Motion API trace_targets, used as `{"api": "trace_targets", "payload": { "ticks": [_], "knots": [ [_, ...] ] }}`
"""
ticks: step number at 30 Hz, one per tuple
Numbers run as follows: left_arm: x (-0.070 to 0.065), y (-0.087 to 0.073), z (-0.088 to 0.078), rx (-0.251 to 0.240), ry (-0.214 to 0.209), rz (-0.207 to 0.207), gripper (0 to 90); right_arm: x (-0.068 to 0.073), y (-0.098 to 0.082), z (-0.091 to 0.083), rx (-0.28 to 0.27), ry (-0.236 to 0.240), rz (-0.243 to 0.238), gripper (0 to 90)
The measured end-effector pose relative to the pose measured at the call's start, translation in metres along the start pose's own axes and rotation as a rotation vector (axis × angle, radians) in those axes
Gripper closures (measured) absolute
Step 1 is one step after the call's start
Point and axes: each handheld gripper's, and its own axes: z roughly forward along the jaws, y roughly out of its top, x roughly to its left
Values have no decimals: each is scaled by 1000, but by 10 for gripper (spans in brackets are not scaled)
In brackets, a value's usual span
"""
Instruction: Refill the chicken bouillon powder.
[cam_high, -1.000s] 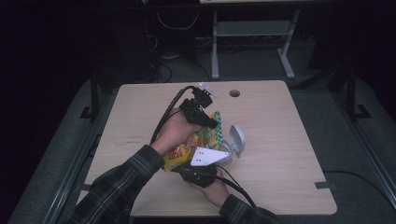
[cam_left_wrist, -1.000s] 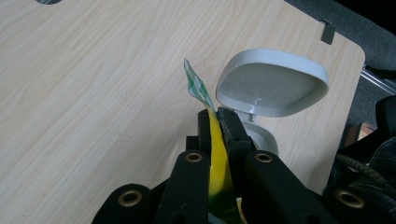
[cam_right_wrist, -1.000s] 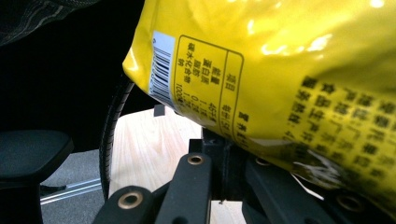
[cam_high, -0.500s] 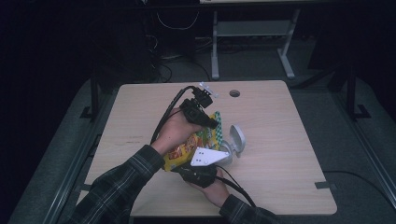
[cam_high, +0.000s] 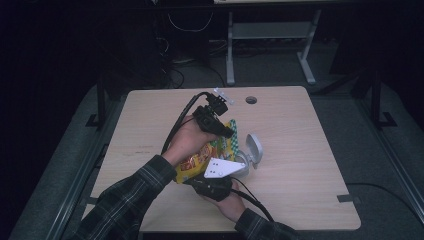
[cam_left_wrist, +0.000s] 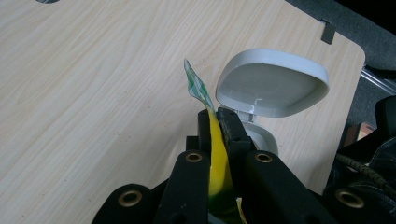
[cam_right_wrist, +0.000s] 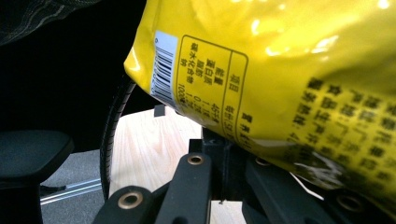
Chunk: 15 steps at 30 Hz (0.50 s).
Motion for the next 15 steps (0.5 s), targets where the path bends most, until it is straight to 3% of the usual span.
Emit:
{"api": "trace_targets", "payload": {
  "ticks": [15],
  "knots": [
    [-1, 2, 1, 8, 2, 1, 898, 0, 0, 0, -6, 2, 4, 900]
  ]
}}
